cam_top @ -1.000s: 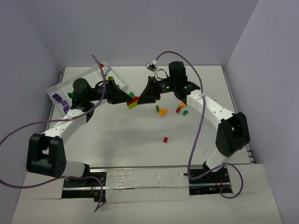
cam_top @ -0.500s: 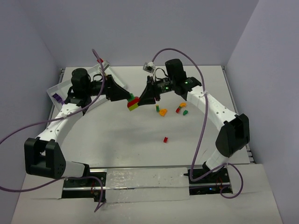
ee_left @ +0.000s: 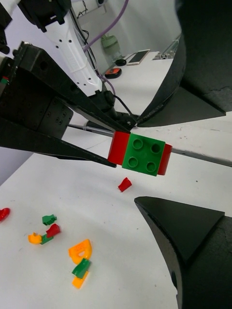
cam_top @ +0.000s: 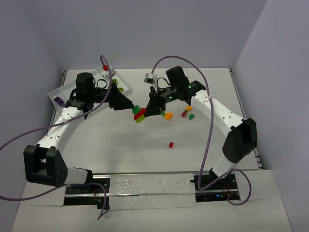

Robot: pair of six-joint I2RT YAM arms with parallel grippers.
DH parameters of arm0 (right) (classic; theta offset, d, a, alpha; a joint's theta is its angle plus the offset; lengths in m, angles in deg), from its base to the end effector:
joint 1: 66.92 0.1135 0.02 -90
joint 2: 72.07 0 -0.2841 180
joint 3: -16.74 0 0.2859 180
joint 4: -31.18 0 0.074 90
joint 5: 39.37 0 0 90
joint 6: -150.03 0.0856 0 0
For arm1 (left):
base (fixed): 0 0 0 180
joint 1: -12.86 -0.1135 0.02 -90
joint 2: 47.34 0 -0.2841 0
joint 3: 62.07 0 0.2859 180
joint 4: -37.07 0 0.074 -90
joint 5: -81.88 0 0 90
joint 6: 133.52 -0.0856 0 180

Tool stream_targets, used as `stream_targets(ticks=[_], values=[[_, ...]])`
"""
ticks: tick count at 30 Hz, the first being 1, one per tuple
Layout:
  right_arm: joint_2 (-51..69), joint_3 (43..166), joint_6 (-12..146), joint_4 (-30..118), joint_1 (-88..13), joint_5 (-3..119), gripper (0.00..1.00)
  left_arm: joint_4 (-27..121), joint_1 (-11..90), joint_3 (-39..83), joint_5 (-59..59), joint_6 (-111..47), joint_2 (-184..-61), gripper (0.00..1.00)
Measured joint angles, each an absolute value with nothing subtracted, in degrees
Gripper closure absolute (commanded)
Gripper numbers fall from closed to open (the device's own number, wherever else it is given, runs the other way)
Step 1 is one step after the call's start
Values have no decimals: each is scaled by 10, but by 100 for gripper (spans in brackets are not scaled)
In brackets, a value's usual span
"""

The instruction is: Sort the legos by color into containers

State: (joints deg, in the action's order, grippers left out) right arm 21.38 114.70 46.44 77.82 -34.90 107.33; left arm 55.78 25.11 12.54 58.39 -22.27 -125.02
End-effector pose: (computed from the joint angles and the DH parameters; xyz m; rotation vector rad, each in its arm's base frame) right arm 0.3113 0.2790 0.3384 -1.3102 1.7853 1.3001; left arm 0.3208 -0.1500 0.3356 0.6636 1.8793 -1.4992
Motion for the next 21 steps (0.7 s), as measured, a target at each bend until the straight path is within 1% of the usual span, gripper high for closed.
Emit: stream_targets(ticks=[8,18,21], values=[[214,1148,456,785,-345,1072,100,592,251,125,583,-264,-1250,29],[214,1156,456,787,-336,1072,100,603,253,125,594,-284,-1250,32],[214,1157,456,790,-336,1072,100,614,258,125,598,-295,-1250,34]])
